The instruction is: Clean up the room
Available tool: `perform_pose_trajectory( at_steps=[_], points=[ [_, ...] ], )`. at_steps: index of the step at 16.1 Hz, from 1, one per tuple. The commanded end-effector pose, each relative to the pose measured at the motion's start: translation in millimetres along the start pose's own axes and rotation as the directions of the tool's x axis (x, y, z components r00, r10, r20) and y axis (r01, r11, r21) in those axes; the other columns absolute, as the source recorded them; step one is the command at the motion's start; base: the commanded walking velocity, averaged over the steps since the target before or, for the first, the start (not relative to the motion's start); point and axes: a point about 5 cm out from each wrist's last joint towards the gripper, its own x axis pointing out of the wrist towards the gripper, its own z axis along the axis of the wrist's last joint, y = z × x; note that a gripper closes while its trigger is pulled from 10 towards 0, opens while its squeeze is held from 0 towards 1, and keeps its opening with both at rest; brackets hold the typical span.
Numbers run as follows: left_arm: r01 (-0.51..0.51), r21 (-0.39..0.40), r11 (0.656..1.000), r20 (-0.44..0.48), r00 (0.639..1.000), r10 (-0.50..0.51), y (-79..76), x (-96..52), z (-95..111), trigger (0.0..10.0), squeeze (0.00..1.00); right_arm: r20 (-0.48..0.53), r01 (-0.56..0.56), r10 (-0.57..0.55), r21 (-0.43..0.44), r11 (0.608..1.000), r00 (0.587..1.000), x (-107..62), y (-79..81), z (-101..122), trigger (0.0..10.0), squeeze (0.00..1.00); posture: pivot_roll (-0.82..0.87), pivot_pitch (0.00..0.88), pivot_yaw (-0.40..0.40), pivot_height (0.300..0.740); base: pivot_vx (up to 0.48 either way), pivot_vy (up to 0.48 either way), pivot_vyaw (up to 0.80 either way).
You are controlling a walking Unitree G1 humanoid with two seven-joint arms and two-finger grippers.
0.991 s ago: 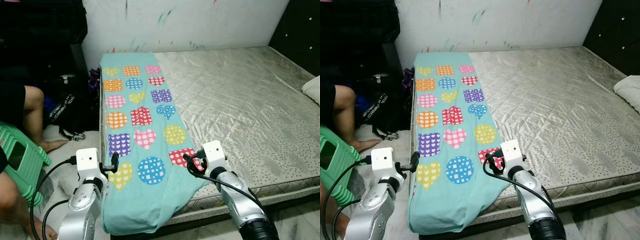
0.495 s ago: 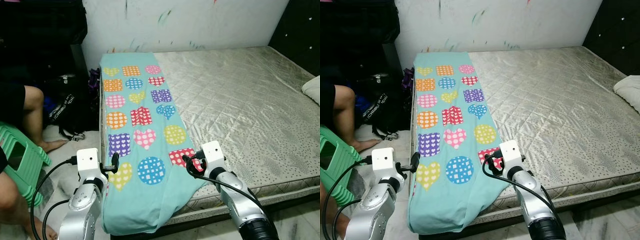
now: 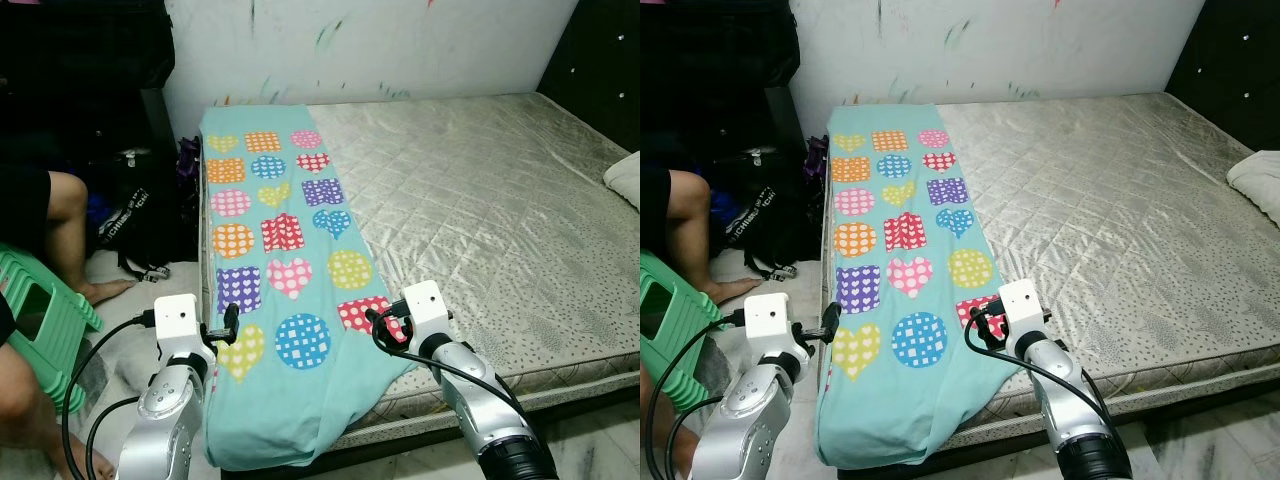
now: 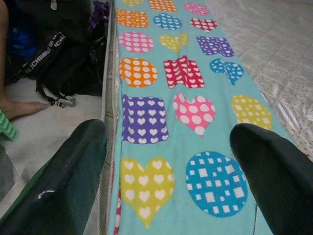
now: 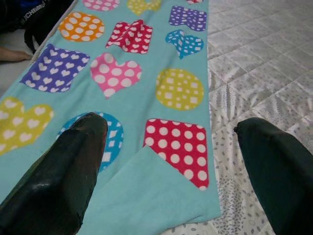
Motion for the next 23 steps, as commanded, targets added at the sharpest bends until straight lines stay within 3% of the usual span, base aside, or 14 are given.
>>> perform_pose_trajectory(
  at_steps=[1, 7, 9, 17, 23],
  points=[
    [0.005, 0.004, 1.000, -0.014, 1.000, -0.005, -1.3, 1.4, -1, 10.0, 0.00, 0.034, 0.009, -0.009, -0.015, 1.000, 0.999, 2.4, -1.6, 10, 10.0, 0.00, -0.07, 0.000, -0.034, 0.740, 0.000, 0.000, 0.00],
    [0.002, 0.003, 1.000, -0.007, 1.000, -0.002, -1.7, 1.1, 0, 10.0, 0.00, 0.062, 0.094, -0.093, -0.019, 0.995, 0.994, 3.1, -13.3, 15, 10.0, 0.00, -0.07, 0.000, -0.036, 0.740, 0.000, 0.000, 0.00],
    [0.013, -0.013, 1.000, 0.027, 1.000, -0.012, -2.6, -0.5, 4, 10.0, 0.00, 0.124, 0.146, -0.150, 0.037, 0.989, 0.981, 0.7, -19.3, 22, 10.0, 0.00, -0.07, 0.000, -0.035, 0.740, 0.000, 0.000, 0.00],
    [0.025, -0.047, 0.999, 0.068, 0.997, -0.022, -5.0, -1.9, 10, 10.0, 0.00, 0.135, 0.132, -0.140, 0.064, 0.989, 0.981, 0.3, -17.0, 22, 10.0, 0.00, -0.07, 0.000, -0.031, 0.740, 0.000, 0.000, 0.00],
    [0.029, -0.052, 0.998, 0.068, 0.997, -0.025, -5.4, -1.8, 10, 10.0, 0.00, 0.128, 0.125, -0.132, 0.061, 0.990, 0.983, 0.8, -16.1, 20, 10.0, 0.00, -0.07, 0.000, -0.030, 0.740, 0.000, -0.480, 0.00]
  ],
)
